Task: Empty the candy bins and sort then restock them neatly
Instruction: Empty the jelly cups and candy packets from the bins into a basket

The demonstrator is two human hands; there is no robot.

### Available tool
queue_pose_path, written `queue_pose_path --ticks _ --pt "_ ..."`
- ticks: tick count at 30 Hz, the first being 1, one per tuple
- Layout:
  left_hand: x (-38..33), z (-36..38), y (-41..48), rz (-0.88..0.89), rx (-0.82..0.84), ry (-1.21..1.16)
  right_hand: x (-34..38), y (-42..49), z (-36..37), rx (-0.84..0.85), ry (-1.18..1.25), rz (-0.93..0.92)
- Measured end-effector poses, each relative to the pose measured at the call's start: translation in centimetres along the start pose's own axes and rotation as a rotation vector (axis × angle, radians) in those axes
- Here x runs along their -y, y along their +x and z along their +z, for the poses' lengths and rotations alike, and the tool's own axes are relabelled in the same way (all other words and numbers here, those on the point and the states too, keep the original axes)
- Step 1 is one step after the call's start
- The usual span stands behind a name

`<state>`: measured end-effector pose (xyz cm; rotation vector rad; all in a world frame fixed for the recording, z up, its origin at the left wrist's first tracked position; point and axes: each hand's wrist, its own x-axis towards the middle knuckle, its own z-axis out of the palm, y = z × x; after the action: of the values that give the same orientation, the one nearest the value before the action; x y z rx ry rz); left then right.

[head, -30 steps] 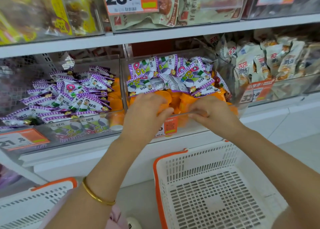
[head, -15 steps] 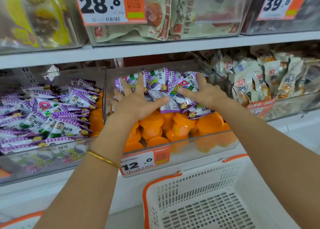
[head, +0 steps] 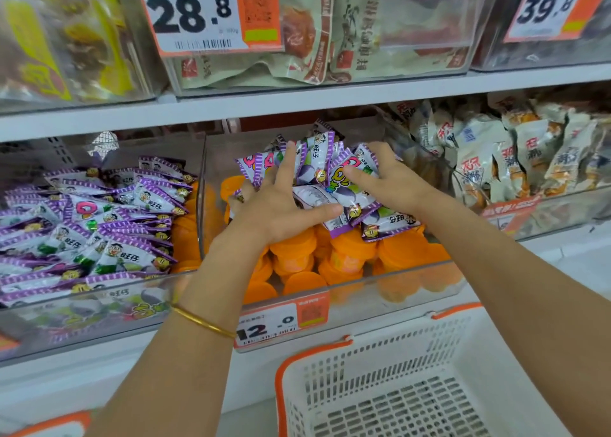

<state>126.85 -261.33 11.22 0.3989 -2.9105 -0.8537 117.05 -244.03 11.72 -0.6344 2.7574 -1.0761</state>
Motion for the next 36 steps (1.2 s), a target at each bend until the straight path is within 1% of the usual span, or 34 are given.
queue_pose_path --ticks 2,4,5,7,10,13,15,18,23,26,30,36 --pt "-0.1 0.3 0.1 0.03 -0.023 -0.027 0.4 -0.2 0.2 -0.046 -0.021 0.009" --pt "-0.2 0.7 0.3 0.101 -0.039 -0.07 1.0 -0.4 0.4 -0.124 -0.047 -0.002" --pt "-0.2 0.8 0.4 0.134 -0.047 -0.089 1.5 -0.6 0.4 -0.157 -0.023 -0.026" --pt "-0.2 0.9 0.5 0.164 -0.056 -0.132 2.7 -0.9 0.4 -0.177 0.11 -0.06" --pt "-0.1 0.9 0.4 0.185 -0.068 -0.158 3.4 -1.3 0.8 -0.15 0.236 -0.028" --pt "0.2 0.8 0.4 0.205 -0.055 -0.151 2.9 -1.8 1.4 -0.027 0.448 0.066" --pt "0.1 0.7 0.2 0.234 -0.037 -0.145 2.5 -2.0 1.6 0.015 0.525 0.077" --pt "-0.4 0.7 -0.4 0.333 -0.044 -0.192 2.5 -2.2 1.7 -0.012 0.553 -0.006" --pt "-1.1 1.2 -1.2 0.474 -0.132 -0.311 2.9 -3.6 1.2 -0.129 0.597 -0.144" --pt "-1.8 1.6 -1.9 0.513 -0.151 -0.329 2.8 -4.8 1.1 -0.212 0.578 -0.18" --pt "-3.2 1.4 -3.4 0.572 -0.144 -0.439 3.2 -6.4 0.2 -0.35 0.581 -0.214" --pt "-5.6 2.5 -6.9 0.629 -0.167 -0.487 3.2 -10.7 -1.6 -0.403 0.558 -0.195"
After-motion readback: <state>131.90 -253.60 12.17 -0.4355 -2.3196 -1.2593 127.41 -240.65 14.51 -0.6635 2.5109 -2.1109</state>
